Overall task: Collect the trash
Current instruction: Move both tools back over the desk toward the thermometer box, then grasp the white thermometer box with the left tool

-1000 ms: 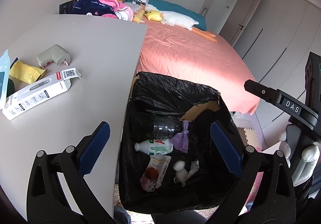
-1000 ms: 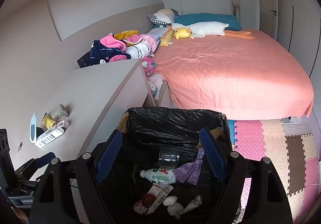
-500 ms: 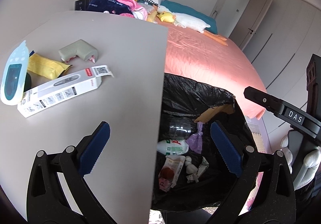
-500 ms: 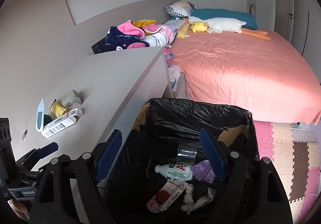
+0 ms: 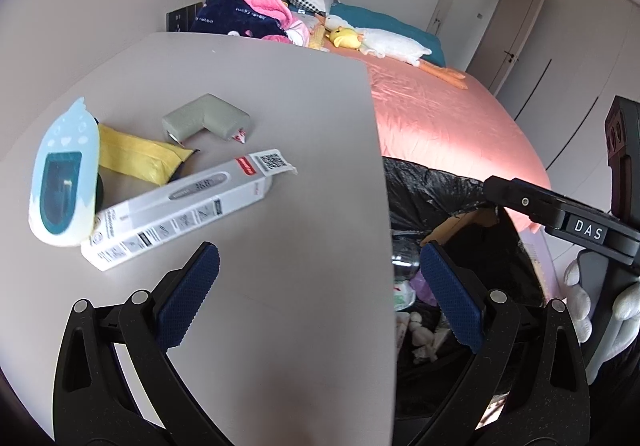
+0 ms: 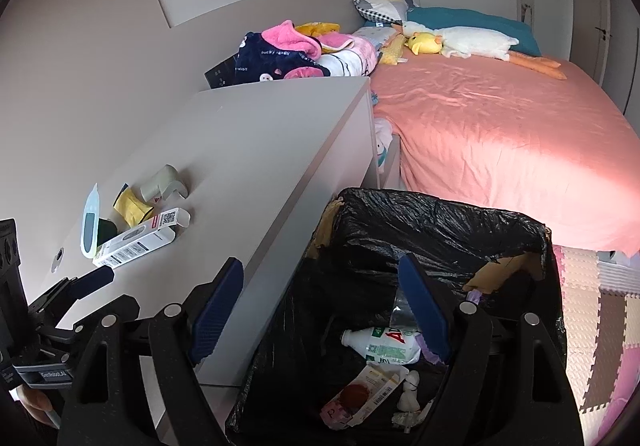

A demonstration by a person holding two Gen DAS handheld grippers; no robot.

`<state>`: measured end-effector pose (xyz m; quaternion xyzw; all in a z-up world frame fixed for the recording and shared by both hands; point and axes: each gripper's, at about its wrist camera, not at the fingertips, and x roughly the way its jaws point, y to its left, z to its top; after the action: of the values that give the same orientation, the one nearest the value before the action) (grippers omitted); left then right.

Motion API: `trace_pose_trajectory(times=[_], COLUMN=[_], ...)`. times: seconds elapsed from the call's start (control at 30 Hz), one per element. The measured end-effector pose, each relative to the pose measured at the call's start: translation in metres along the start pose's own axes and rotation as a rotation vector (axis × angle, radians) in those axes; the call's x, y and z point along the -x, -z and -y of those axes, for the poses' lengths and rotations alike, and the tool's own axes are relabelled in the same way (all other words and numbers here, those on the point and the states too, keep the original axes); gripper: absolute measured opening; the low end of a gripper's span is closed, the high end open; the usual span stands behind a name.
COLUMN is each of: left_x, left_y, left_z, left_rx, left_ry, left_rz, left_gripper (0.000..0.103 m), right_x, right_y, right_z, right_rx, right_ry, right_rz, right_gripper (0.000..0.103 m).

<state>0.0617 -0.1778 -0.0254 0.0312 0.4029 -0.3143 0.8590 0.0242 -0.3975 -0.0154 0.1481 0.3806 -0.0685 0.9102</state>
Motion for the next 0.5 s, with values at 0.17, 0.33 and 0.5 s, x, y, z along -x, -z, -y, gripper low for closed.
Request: trace_pose_trajectory(times=[0.17,0.33,0.5], left_x=[-0.005,-0.016,-0.025], left_y=[-0.007,-0.016,-0.023], left_z=[-0.015,-0.03,-0.041], left_rx=[-0.024,-0.049,-0.1], left_ry=[-0.034,-0.064,-0.103], left_rz=[-0.007,-0.032,-0.051], left_gripper=[0.097,0.097,0.097], right_x=[-0.011,-0.022,-0.031], right_y=[-0.004,-0.007,-0.009], right_z=[-0.008,-0.015,-0.017], right_rx=[0.002,0.004,0.0], right_ry=[-0.015,-0.029,-0.034], right_rz=[-0.009,-0.018,-0.031], right_gripper=[0.08,0.08,0.08])
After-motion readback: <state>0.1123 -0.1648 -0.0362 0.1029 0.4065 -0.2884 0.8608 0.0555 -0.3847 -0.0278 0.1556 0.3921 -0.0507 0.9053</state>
